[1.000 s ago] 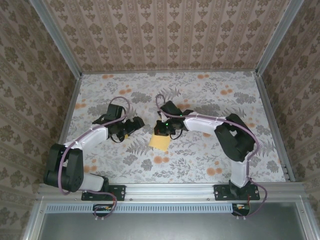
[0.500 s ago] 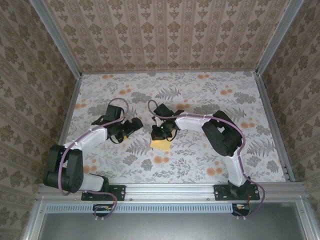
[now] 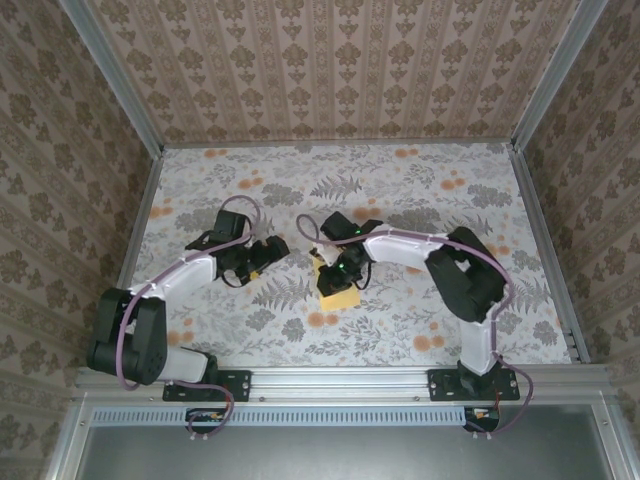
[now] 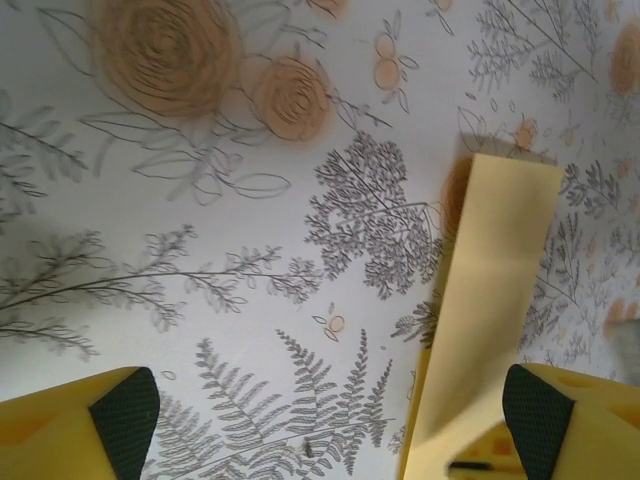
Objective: Fold a paper plane with a square sheet of paper (pick it up from the middle)
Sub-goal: Third fold the triangle at the center of the table.
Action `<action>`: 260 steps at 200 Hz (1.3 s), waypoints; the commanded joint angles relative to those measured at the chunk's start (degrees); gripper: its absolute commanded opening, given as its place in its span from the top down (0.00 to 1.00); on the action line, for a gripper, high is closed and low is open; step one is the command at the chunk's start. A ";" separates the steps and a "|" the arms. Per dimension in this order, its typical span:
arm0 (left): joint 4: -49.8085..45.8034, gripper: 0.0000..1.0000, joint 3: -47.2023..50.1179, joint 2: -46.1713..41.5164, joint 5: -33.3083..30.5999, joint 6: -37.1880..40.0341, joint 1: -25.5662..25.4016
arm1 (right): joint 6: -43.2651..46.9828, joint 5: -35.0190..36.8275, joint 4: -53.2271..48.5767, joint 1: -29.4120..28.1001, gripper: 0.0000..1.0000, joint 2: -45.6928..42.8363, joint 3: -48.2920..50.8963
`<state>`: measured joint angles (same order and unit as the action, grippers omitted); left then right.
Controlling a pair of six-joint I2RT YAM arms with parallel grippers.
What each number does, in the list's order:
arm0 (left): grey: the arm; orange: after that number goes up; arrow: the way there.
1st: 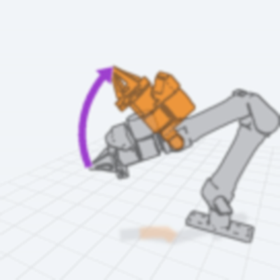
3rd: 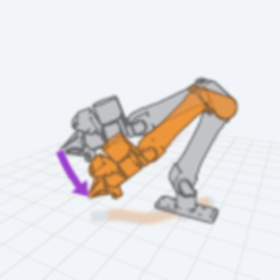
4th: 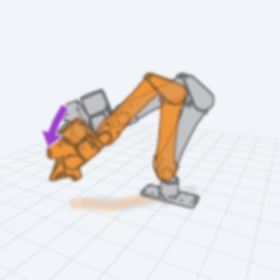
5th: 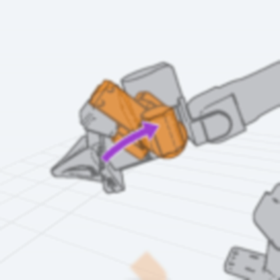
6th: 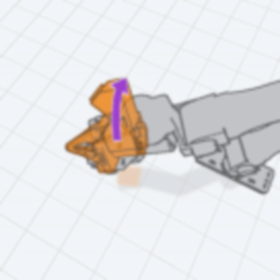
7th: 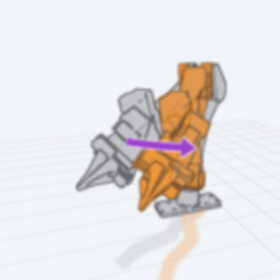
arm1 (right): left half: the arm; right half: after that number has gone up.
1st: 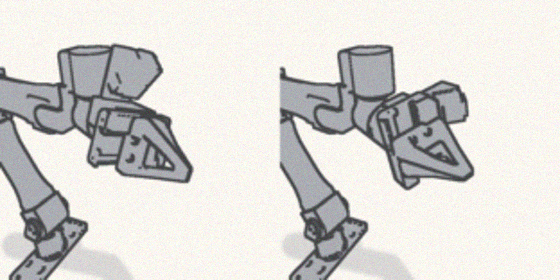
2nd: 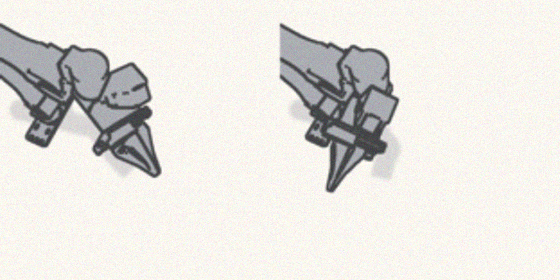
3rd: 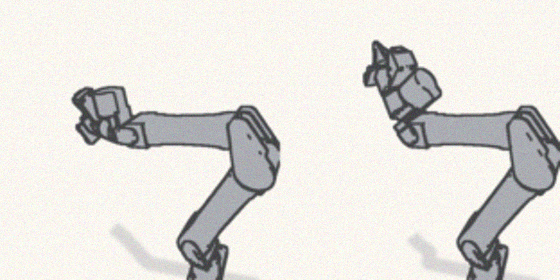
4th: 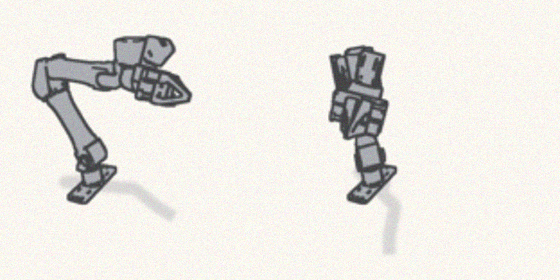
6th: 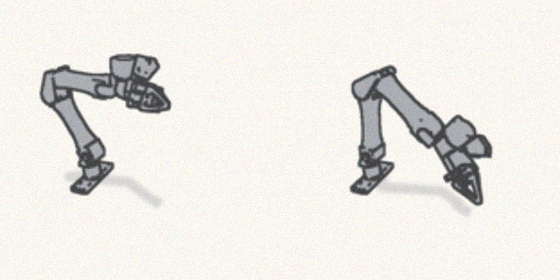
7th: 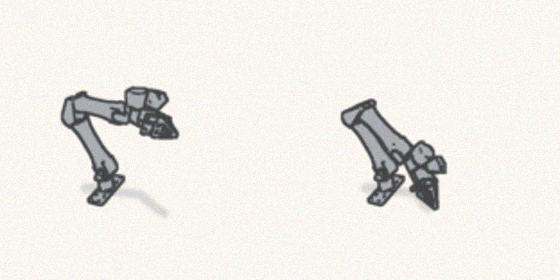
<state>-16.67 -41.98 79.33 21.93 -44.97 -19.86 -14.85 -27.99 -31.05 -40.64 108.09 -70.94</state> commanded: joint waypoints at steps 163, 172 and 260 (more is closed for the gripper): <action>3.42 0.84 -15.32 24.41 2.17 0.21 -15.73 | -29.68 4.30 17.80 13.22 0.47 -19.15 26.38; 2.40 0.85 -15.31 24.73 1.16 0.43 -15.82 | -29.77 4.25 17.67 13.22 0.48 -19.05 26.59; 1.06 0.92 -11.99 26.07 -2.25 0.36 -16.09 | -29.70 1.10 16.63 11.75 0.58 -16.44 27.44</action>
<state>-12.19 -55.68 103.55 23.05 -45.25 -35.59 -43.75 -24.86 -13.45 -28.05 90.30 -44.10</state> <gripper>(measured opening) 0.084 0.438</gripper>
